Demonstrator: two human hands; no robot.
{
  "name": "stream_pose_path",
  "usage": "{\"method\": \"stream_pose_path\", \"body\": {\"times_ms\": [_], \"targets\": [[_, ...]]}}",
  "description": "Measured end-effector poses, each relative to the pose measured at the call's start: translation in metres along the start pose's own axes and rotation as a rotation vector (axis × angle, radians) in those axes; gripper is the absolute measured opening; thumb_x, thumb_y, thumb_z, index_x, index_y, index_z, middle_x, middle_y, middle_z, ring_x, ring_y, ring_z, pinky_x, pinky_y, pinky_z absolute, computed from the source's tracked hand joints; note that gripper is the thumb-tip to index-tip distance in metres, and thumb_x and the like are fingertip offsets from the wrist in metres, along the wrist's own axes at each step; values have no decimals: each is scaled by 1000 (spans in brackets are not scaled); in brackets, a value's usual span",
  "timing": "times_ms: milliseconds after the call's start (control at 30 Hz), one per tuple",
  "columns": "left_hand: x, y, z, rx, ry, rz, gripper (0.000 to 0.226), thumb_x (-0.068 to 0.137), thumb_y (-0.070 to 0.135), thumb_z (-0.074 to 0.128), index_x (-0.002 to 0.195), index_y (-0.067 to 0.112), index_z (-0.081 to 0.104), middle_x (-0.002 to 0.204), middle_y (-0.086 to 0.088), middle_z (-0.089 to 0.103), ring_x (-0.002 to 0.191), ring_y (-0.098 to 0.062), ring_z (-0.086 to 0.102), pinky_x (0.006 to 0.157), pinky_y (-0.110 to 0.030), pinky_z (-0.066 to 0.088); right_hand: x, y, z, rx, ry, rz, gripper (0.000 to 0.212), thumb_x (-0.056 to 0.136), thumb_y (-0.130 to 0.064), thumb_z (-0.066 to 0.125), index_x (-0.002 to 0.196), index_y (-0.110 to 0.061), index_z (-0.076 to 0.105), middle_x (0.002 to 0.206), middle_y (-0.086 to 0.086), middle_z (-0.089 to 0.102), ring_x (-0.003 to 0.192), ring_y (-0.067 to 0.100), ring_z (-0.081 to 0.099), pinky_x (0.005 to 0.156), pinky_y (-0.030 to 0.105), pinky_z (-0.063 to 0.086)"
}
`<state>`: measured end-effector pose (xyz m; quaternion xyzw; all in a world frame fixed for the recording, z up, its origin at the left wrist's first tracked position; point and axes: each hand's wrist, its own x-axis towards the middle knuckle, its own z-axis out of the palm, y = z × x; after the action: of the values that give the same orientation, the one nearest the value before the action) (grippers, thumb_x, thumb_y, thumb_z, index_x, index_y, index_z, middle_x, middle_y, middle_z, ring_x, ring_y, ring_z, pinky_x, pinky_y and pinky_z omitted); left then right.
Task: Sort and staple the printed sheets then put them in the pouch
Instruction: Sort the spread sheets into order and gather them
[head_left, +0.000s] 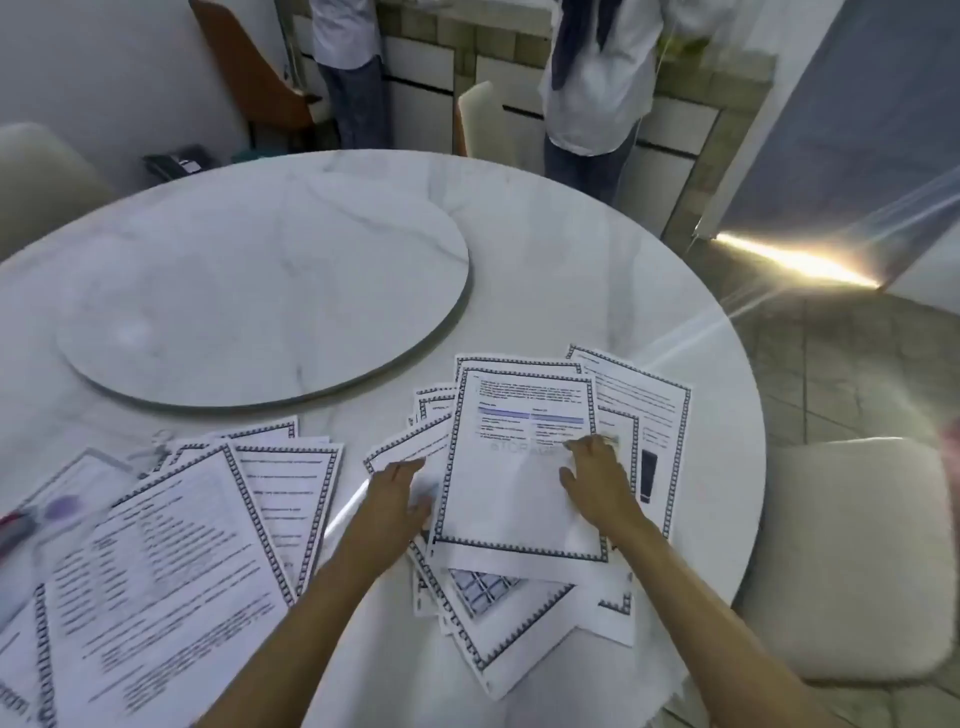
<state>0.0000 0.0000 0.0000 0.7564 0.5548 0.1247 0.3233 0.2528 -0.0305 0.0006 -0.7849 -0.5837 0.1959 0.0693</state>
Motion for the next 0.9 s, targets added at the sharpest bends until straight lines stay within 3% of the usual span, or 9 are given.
{"method": "stream_pose_path", "body": {"times_ms": [133,300,500,700,800,900], "targets": [[8,29,22,-132,49,-123,48,92,21,52,137,7,40,141,-14,43,131,-27,39,109,-34,28,9,29,-1,153,34,11,40,95,-13,43,134,-5,41,137,15,36,126,28,36,106,36,34],[17,58,36,-233,142,-277,44,94,17,49,136,8,40,138,-12,47,124,-27,47,99,-29,35,17,46,-3,379,-27,9,46,95,-14,44,139,-9,33,141,14,30,132,26,28,109,30,24],[20,70,49,-302,233,-424,46,93,18,51,137,8,39,137,-13,48,121,-28,50,97,-31,37,28,57,-7,510,-20,20,43,93,-14,48,135,-11,38,134,13,37,126,27,37,103,31,31],[21,76,57,-290,255,-446,44,93,19,51,134,8,42,135,-13,50,120,-25,51,91,-27,36,33,61,-18,868,36,50,35,92,-10,52,126,-14,46,109,3,55,90,13,55,73,18,43],[17,78,59,-328,269,-437,40,94,20,50,133,12,44,133,-8,52,111,-19,52,87,-23,35,37,56,-19,1093,45,147,41,89,-9,55,127,-17,41,108,0,56,89,8,58,80,27,49],[8,78,59,-425,324,-409,34,94,16,48,129,14,47,131,-4,54,104,-12,49,86,-20,33,40,52,-18,1116,-4,230,43,89,-9,55,129,-12,39,111,3,57,97,20,59,93,38,47]]}}
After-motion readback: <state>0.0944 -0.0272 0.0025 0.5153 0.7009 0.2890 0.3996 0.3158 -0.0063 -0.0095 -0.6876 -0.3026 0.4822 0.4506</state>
